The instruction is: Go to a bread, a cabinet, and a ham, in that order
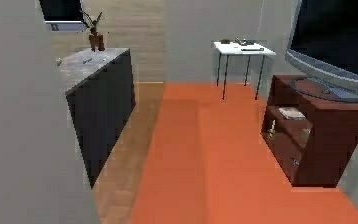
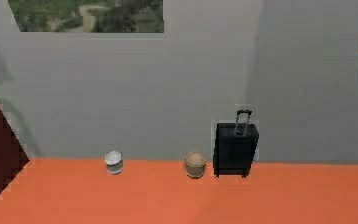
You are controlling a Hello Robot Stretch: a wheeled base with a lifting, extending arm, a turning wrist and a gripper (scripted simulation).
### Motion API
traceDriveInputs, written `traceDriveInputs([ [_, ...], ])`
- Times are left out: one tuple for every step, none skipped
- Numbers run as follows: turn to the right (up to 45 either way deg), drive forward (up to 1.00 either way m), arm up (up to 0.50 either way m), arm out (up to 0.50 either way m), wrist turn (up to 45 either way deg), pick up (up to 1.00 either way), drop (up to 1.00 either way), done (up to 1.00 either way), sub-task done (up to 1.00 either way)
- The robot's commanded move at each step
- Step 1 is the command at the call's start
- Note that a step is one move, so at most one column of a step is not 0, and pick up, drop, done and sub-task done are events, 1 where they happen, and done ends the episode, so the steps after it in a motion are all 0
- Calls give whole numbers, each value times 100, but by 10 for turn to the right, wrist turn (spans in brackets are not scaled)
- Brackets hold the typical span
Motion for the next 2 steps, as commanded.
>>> traceDriveInputs([
  [0,85,0,0,0,0,0,0,0],
  [-30,0,0,0,0,0,0,0,0],
])
